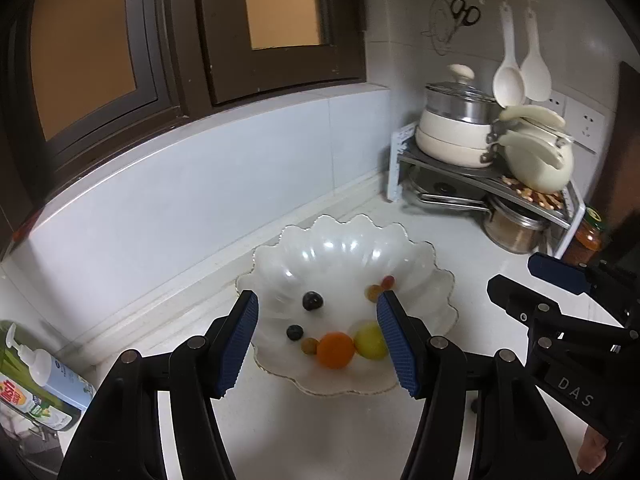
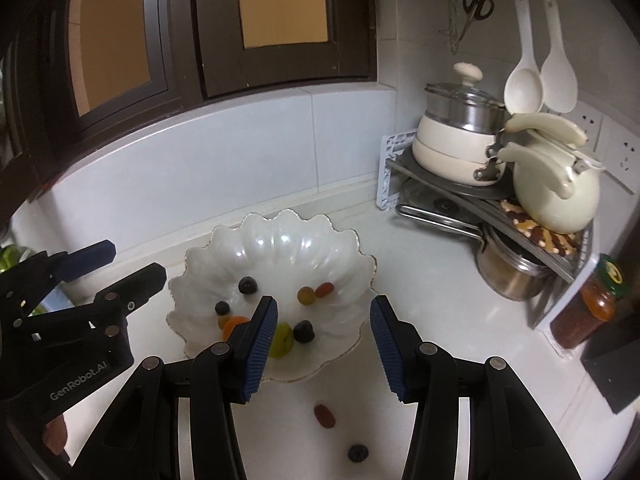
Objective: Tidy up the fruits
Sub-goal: 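Withdraw both open tools from the bowl toward the remaining date and blueberry, then grasp the red date with the left tool while the right tool grasps the blueberry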
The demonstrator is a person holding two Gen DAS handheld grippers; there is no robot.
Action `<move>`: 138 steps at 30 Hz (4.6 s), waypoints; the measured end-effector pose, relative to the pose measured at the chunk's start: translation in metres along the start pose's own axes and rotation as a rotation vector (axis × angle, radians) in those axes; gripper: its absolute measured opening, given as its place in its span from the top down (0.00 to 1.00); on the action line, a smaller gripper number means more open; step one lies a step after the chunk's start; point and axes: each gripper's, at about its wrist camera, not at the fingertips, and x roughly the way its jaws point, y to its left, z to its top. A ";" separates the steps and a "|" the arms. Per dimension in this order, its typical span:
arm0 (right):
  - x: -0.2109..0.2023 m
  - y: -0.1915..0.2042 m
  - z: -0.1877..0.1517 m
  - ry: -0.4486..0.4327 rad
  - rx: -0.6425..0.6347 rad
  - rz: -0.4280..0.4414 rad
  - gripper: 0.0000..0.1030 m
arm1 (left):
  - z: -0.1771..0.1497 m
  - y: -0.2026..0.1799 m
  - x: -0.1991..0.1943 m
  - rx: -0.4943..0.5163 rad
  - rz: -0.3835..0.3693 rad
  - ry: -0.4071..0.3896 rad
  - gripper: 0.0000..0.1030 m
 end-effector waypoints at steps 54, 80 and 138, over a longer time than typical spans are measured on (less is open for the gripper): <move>-0.059 -0.004 -0.112 0.006 0.115 -0.119 0.52 | -0.096 -0.042 -0.036 0.198 -0.197 0.021 0.41; -0.009 -0.021 -0.146 0.087 0.159 -0.133 0.52 | -0.123 -0.063 0.022 0.297 -0.284 0.047 0.48; 0.071 -0.047 -0.173 0.189 0.176 0.039 0.78 | -0.127 -0.119 0.112 0.411 -0.428 0.183 0.79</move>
